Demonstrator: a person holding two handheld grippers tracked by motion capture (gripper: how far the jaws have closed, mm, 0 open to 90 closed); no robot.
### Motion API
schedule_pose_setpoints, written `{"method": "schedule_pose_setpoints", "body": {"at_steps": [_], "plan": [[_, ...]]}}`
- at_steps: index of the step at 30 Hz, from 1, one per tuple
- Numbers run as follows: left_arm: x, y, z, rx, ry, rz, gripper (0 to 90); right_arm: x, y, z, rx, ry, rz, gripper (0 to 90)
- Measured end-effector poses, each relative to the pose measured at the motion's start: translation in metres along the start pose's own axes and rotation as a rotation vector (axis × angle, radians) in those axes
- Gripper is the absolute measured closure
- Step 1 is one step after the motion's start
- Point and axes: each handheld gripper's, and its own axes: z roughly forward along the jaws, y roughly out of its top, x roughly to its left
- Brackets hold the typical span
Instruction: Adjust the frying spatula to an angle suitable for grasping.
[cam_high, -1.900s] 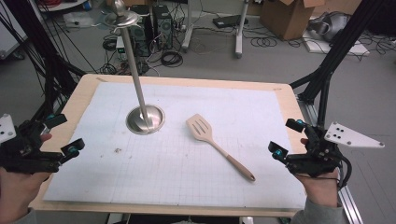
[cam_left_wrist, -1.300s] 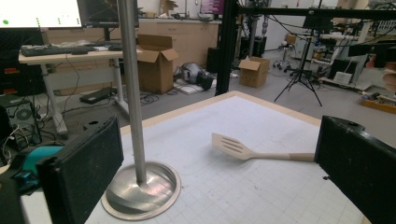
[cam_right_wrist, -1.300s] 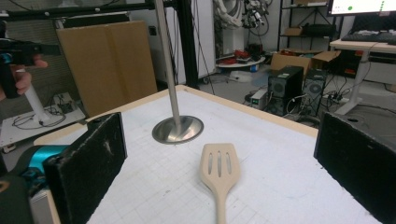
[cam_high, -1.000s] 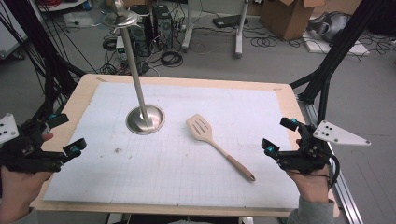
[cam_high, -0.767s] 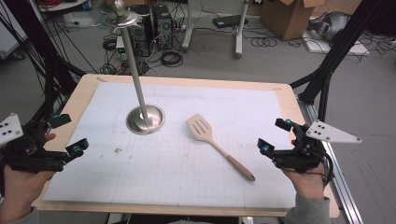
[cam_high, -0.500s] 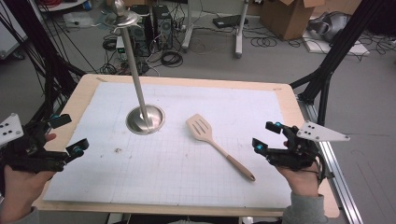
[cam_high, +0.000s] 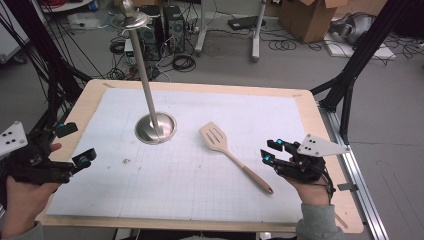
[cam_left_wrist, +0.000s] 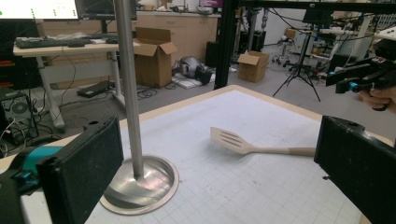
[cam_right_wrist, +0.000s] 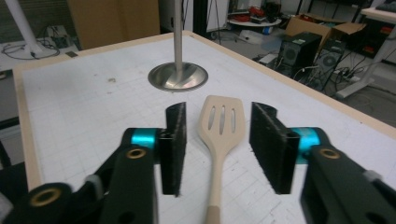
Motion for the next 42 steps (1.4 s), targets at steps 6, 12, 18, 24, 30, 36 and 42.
{"method": "schedule_pose_setpoints", "body": {"at_steps": [6,12,18,24,30,36,42], "plan": [[-0.002,0.002,0.000,-0.011,-0.012,-0.002,1.8,0.003,-0.003,0.004,-0.013,-0.012,-0.028,76.6],[-0.003,0.003,0.000,-0.022,-0.025,-0.009,1.8,0.000,-0.007,0.011,0.018,0.020,-0.012,88.1],[0.000,0.001,-0.001,-0.017,-0.014,-0.014,1.8,0.000,-0.009,0.018,0.054,0.037,-0.003,89.5],[-0.001,0.000,0.001,-0.005,-0.008,-0.003,1.8,-0.002,-0.018,0.031,0.086,0.052,0.012,89.6],[0.000,-0.002,0.003,0.001,-0.001,-0.008,1.8,-0.008,-0.031,0.042,0.105,0.064,0.053,89.6],[-0.003,-0.001,0.005,0.012,-0.002,0.010,1.8,-0.010,-0.042,0.052,0.128,0.062,0.068,89.6],[-0.002,-0.002,0.006,0.017,-0.002,0.008,1.8,-0.010,-0.051,0.060,0.150,0.057,0.066,89.7]]}}
